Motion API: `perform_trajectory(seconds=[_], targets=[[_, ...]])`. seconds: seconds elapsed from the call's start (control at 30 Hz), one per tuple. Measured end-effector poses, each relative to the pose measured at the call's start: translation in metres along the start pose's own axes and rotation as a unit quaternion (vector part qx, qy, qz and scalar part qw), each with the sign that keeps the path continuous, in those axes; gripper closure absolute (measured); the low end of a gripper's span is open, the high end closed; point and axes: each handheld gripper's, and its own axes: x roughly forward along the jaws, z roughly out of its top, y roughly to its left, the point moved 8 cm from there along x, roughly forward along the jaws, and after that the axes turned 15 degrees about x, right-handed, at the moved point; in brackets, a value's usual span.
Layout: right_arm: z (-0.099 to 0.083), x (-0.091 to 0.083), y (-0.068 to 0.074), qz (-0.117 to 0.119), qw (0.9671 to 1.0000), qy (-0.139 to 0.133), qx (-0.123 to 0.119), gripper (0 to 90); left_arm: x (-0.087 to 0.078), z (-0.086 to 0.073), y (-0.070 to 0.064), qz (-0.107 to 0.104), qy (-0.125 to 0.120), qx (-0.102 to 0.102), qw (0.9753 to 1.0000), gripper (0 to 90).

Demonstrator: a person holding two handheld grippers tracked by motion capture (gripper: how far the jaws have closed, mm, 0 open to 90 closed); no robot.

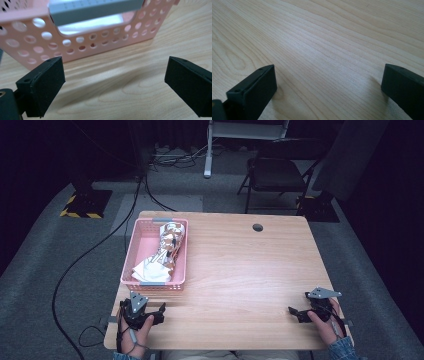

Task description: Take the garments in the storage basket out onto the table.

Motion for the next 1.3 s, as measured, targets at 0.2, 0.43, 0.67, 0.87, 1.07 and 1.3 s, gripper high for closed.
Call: perform_trajectory(seconds=[0.2,0.43,0.67,0.87,1.07,1.3], targets=[[0.000,0.000,0.000,0.000,1.0000,0.000,0.000,0.0,-0.004,0.006,0.002,0.012,-0.021,0.003,0.9997,2.6],[0.000,0.000,0.000,0.000,1.0000,0.000,0.000,0.0,-0.008,0.011,0.004,0.022,-0.043,0.004,0.9988,2.5],[0.000,0.000,0.000,0.000,1.0000,0.000,0.000,0.0,-0.011,0.016,0.005,0.027,-0.057,0.004,0.9980,2.4],[0.000,0.000,0.000,0.000,1.0000,0.000,0.000,0.0,-0.013,0.023,0.004,0.026,-0.070,0.006,0.9972,2.1],[0.000,0.000,0.000,0.000,1.0000,0.000,0.000,0.0,-0.016,0.032,0.003,0.028,-0.084,0.010,0.9960,2.1],[0.000,0.000,0.000,0.000,1.0000,0.000,0.000,0.0,-0.020,0.043,0.003,0.029,-0.097,0.009,0.9948,2.0]])
